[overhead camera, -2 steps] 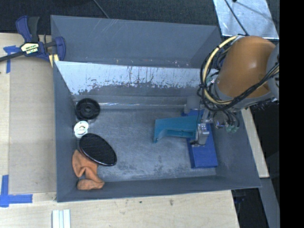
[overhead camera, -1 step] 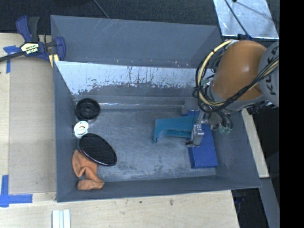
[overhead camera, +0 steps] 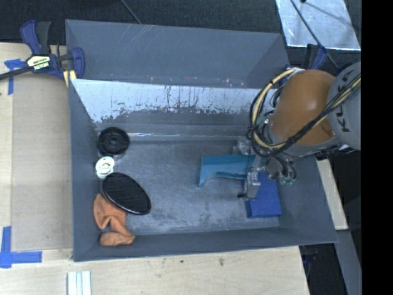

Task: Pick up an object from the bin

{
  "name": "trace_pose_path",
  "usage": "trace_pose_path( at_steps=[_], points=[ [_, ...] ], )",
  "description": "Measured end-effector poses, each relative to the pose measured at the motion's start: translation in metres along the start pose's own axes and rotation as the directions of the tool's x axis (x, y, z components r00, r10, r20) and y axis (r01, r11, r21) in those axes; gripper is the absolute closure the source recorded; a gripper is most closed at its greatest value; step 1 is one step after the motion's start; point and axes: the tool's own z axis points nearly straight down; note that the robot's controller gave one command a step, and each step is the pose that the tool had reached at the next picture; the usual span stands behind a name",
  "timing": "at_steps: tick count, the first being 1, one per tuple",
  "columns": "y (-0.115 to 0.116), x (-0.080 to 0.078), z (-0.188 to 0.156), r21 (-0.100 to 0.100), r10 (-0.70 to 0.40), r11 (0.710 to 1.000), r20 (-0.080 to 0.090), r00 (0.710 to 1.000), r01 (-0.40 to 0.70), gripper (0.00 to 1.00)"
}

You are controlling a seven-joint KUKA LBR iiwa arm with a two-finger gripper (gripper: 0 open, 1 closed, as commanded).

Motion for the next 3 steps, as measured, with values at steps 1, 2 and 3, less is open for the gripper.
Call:
trace_pose_path(
  at_steps=[1, 2, 3],
  points=[
    [-0.001, -0.010, 0.027, 0.000, 0.063, 0.998, 0.000, 0.998, -0.063, 1.00],
    [-0.001, -0.010, 0.027, 0.000, 0.063, 0.998, 0.000, 0.998, -0.063, 1.00],
    [0.048, -0.057, -0.173, 0.000, 0.051, 0.999, -0.009, 0.999, -0.051, 1.00]
  ],
)
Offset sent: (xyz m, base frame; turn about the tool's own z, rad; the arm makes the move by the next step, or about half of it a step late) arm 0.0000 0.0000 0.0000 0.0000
